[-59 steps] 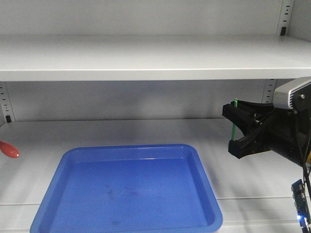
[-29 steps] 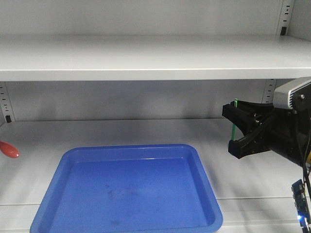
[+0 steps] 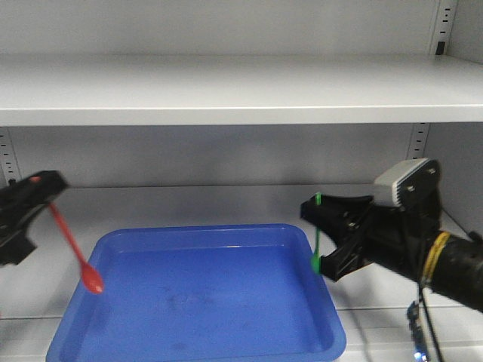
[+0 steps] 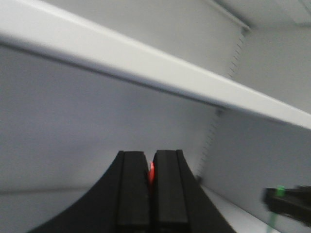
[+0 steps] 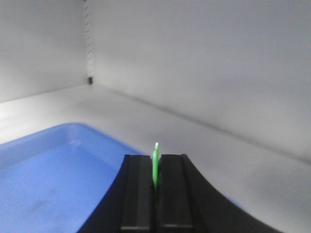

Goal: Sort red and green spoons into left cabinet
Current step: 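Lower both spoons into the blue tray and open both grippers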

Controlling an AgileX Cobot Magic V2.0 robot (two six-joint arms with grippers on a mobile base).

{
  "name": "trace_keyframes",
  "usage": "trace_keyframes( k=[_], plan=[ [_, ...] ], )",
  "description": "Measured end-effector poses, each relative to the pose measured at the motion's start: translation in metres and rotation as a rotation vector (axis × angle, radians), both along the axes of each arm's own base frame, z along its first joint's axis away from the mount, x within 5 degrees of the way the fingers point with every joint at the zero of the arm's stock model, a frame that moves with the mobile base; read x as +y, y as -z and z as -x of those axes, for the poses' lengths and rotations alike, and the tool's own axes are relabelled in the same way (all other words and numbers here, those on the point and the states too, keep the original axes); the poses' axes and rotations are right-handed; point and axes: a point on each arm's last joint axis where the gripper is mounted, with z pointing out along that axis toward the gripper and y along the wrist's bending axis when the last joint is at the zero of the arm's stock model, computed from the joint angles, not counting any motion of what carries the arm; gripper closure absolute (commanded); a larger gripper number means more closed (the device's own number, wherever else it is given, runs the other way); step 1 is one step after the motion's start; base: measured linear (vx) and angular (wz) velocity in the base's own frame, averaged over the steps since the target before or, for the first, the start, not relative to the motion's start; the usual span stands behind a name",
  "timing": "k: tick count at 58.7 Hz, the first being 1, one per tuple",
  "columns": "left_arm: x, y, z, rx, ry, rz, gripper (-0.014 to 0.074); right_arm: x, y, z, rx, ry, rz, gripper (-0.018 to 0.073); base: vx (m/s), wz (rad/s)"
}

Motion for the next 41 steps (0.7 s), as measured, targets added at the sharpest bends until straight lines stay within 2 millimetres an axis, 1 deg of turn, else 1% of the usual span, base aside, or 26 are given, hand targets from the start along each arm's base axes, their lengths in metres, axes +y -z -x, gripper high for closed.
trace_keyframes(
  k=[3,5,8,9,13,18,24,31,36,41],
  plan=[
    [-0.007,0.000,-0.011,0.047,0.046,0.021,0.0587,0.011,0.003,-0.001,0.010,-0.030,0.003,0.0564,0.00,0.00],
    [-0.012,0.000,-0.021,0.079,0.072,0.029,0.0587,0.021,0.004,-0.002,0.014,-0.055,0.009,0.0561,0.00,0.00],
    [-0.019,0.001,-0.035,0.128,0.094,0.050,0.0587,0.036,0.002,-0.003,0.010,-0.078,0.019,0.0560,0.00,0.00],
    [-0.021,0.001,-0.036,0.142,0.097,0.057,0.0587,0.039,0.002,-0.004,0.012,-0.080,0.024,0.0558,0.00,0.00],
    [-0.028,0.008,-0.054,0.219,0.107,0.092,0.0584,0.055,-0.001,-0.007,0.013,-0.074,0.054,0.0550,0.00,0.00],
    [-0.037,0.020,-0.070,0.297,0.127,0.127,0.0568,0.064,-0.001,-0.014,0.040,-0.025,0.089,0.0540,0.00,0.00],
    [-0.046,0.034,-0.080,0.364,0.149,0.149,0.0520,0.067,0.006,-0.022,0.111,0.049,0.107,0.0515,0.00,0.00],
    [-0.052,0.051,-0.088,0.420,0.156,0.147,0.0414,0.066,0.009,-0.024,0.162,0.088,0.092,0.0459,0.00,0.00],
    [-0.054,0.062,-0.092,0.453,0.156,0.144,0.0288,0.065,0.011,-0.026,0.182,0.114,0.096,0.0392,0.00,0.00],
    [-0.054,0.071,-0.096,0.479,0.151,0.140,0.0163,0.062,0.013,-0.027,0.202,0.149,0.105,0.0302,0.00,0.00]
  ],
)
